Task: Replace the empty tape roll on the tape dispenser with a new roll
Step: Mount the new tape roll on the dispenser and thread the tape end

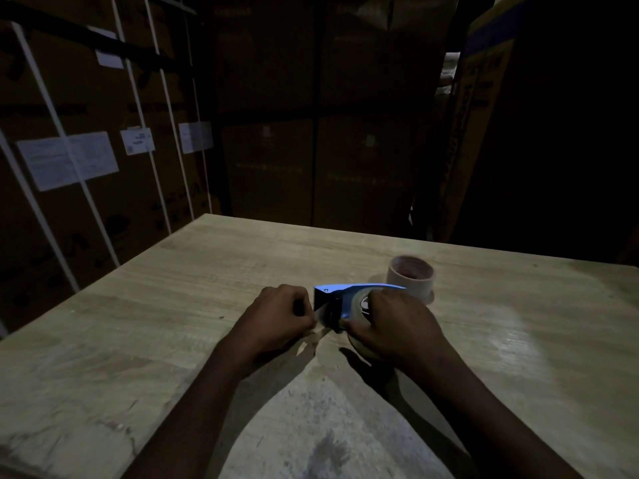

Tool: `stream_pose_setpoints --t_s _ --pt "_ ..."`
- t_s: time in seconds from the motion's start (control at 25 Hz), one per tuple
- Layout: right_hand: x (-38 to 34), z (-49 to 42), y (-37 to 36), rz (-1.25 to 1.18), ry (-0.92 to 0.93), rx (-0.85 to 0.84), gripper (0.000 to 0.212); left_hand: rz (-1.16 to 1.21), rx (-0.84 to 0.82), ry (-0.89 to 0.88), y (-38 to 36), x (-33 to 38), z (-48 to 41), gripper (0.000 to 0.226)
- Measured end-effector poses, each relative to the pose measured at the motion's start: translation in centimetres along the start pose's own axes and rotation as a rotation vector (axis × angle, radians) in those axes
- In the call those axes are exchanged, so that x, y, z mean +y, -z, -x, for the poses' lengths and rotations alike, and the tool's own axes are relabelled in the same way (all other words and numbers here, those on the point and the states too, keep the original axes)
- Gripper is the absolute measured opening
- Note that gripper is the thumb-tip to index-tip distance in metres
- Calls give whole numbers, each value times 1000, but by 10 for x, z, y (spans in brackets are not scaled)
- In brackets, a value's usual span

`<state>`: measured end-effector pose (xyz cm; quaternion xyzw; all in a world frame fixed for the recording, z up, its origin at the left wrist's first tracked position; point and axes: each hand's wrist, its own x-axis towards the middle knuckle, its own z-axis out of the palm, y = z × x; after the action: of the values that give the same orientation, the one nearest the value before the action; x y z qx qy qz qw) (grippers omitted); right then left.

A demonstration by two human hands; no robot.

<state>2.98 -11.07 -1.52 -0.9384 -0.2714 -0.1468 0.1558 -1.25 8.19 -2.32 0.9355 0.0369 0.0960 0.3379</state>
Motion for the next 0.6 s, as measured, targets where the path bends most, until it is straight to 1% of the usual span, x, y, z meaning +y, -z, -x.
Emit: stream_pose_setpoints --t_s 0.08,0.36,0.52,0.6 --pt "-4 2 -1 27 0 -24 46 -5 0 -1 0 0 0 12" --pt "-3 4 -4 93 48 5 30 -16 1 -1 0 -2 -2 11" --pt "-1 8 -4 61 32 18 25 -17 4 1 -1 -4 -3 7" --pt "-1 7 -6 40 29 19 28 -20 -7 4 -2 -6 -4 4"
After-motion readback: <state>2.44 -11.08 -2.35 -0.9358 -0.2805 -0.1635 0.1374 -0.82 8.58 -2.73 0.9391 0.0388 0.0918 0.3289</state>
